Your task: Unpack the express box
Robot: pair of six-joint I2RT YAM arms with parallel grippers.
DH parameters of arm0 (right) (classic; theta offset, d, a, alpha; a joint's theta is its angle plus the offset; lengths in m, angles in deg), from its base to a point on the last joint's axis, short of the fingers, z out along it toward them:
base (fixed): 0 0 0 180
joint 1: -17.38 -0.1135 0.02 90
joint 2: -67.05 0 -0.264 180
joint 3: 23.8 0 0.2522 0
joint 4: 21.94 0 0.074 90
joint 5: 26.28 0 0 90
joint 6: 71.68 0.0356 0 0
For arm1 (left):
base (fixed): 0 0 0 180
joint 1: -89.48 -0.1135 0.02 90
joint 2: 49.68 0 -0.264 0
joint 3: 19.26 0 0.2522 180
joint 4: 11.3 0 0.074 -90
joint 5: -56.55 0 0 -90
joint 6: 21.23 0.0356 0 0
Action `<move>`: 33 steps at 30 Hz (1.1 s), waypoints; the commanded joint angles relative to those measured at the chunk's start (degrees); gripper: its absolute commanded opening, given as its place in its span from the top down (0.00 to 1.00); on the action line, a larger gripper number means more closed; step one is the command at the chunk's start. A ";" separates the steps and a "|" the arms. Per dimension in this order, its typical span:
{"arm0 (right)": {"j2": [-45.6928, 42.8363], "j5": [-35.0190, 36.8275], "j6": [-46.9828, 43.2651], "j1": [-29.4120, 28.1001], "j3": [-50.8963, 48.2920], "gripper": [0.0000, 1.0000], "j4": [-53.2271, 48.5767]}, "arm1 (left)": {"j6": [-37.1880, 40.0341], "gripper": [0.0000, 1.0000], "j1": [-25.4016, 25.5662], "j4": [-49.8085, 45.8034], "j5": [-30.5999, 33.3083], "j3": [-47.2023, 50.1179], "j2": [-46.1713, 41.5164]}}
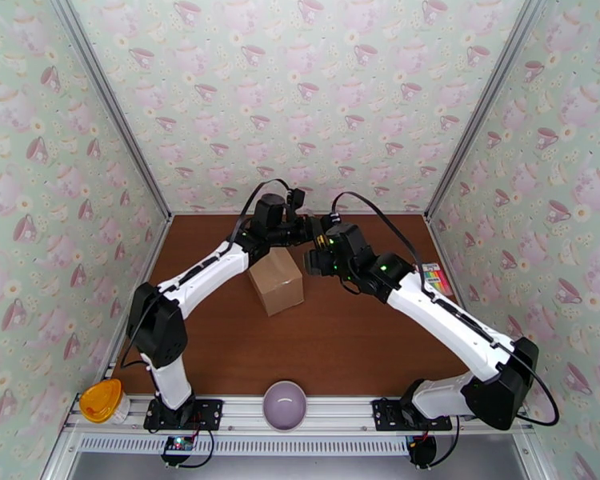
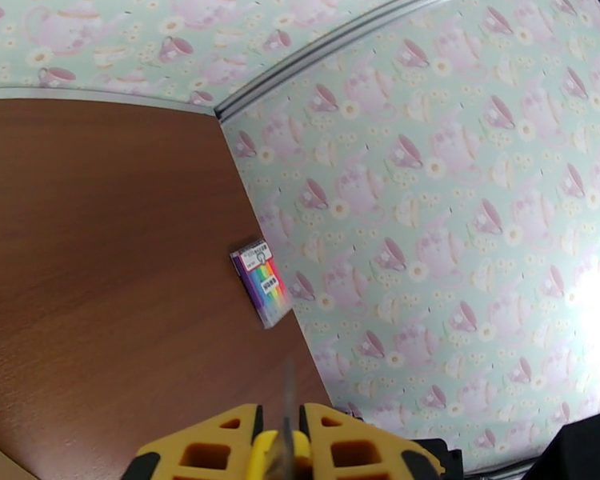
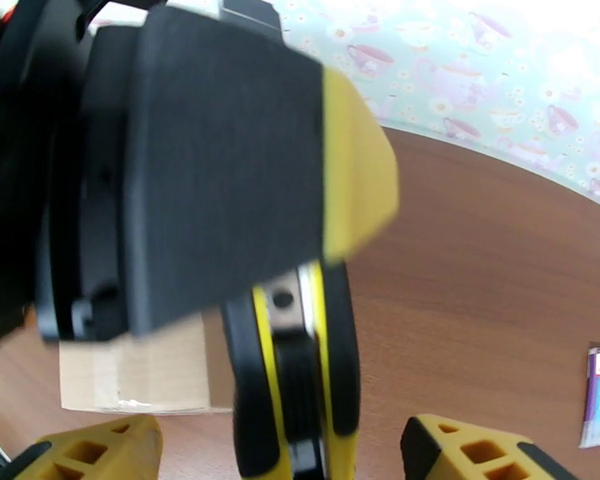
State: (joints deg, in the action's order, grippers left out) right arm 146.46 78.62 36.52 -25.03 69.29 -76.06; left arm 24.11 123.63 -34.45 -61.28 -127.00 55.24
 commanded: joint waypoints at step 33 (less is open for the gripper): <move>4.03 1.95 -0.90 -0.36 5.40 0.25 -3.70 | -7.85 1.00 -0.58 -6.39 4.21 -3.41 0.83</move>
State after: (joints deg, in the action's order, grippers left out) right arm 150.09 79.19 36.87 -25.03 72.92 -80.76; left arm 17.46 123.30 -41.60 -56.54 -129.23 55.85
